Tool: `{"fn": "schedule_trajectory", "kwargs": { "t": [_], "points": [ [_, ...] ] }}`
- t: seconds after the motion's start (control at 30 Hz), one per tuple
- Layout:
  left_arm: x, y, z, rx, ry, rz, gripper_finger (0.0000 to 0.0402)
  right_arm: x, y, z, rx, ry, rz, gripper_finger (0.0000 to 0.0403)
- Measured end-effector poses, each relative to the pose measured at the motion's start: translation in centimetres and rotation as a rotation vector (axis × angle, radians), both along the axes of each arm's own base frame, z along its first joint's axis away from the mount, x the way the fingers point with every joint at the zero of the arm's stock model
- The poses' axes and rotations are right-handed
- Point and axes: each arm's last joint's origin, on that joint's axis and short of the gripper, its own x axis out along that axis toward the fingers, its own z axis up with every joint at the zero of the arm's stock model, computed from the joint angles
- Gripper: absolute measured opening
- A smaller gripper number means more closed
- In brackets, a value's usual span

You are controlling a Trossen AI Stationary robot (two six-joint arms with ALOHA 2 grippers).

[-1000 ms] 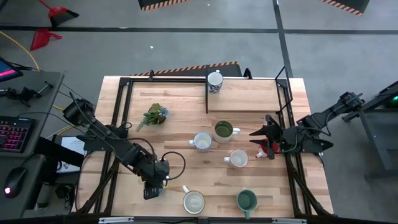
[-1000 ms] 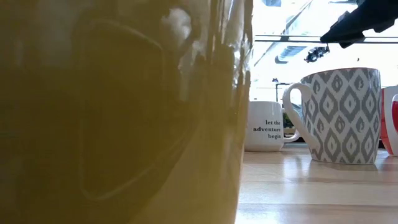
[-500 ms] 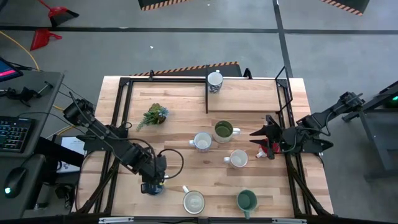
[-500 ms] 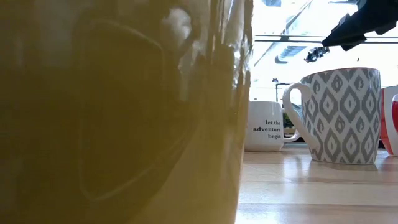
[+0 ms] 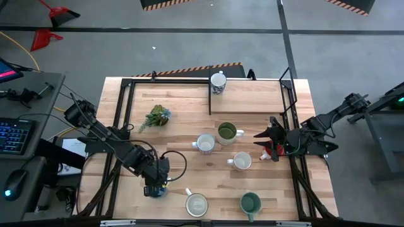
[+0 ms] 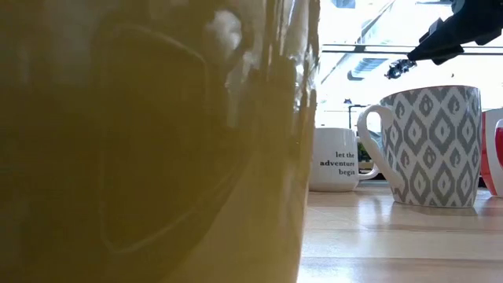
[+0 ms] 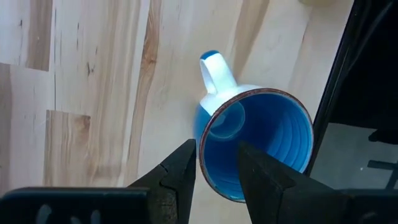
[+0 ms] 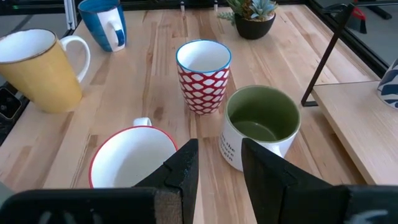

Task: Place coffee mugs
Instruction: Move the blue mug to the center of the table

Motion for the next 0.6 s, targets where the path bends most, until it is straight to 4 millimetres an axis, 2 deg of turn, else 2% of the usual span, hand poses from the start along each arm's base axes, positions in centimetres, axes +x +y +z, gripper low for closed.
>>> {"fn": "schedule_trajectory", "kwargs": {
  "t": [0.37, 0.6],
  "points": [
    [0.7, -0.7, -1.3, 0.018, 0.025, -0.005, 0.0106, 0.0, 0.0, 0.0, -0.001, 0.001, 0.000, 0.0103],
    [1.4, -1.4, -3.3, 0.059, 0.081, -0.014, 0.0106, 0.0, 0.0, -0.1, -0.005, 0.009, 0.000, 0.0103]
  ]
}}
